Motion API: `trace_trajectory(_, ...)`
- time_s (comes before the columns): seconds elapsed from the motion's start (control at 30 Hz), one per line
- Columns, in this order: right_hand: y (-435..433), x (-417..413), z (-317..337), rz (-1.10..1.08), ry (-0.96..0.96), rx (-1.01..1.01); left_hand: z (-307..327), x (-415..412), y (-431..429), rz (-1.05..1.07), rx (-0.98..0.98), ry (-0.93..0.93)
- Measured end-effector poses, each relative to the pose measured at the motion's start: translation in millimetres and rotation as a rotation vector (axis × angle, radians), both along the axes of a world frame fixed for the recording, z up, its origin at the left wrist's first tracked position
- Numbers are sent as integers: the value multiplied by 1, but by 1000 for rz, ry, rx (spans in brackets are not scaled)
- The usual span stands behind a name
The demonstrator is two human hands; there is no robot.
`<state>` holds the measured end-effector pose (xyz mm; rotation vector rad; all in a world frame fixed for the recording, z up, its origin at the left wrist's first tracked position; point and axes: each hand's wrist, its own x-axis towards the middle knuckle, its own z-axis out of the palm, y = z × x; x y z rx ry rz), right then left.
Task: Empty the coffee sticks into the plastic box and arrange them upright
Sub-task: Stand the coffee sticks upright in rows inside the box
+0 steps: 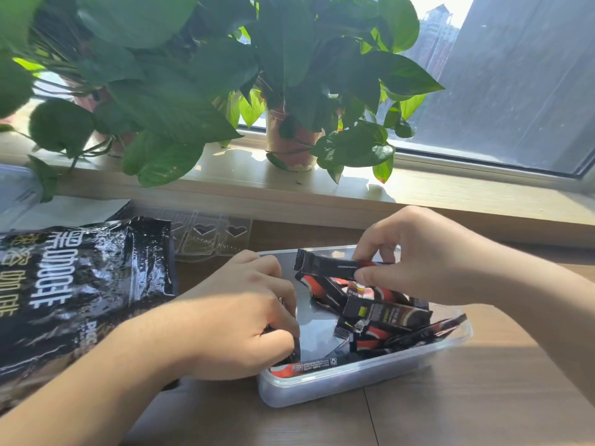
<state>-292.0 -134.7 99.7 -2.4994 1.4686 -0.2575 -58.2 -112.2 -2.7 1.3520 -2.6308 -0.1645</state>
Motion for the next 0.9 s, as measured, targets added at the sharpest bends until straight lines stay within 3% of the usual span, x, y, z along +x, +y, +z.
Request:
trace_trajectory(0.33, -9, 20, 4, -139, 229, 20, 6, -1, 4, -15, 10, -5)
trace_trajectory(0.5, -4, 17, 12, -185, 209, 106, 8, 1, 6, -72, -58, 7)
trace_trajectory(0.67, -1, 16, 27, -301, -59, 104, 10, 2, 6, -103, -78, -17)
trace_trajectory(0.8, 11, 30, 6, -311, 61, 313, 12, 2, 8, -98, -41, -2)
trace_trajectory(0.9, 13, 37, -31, -309, 121, 349, 11, 0, 7, -90, -44, -10)
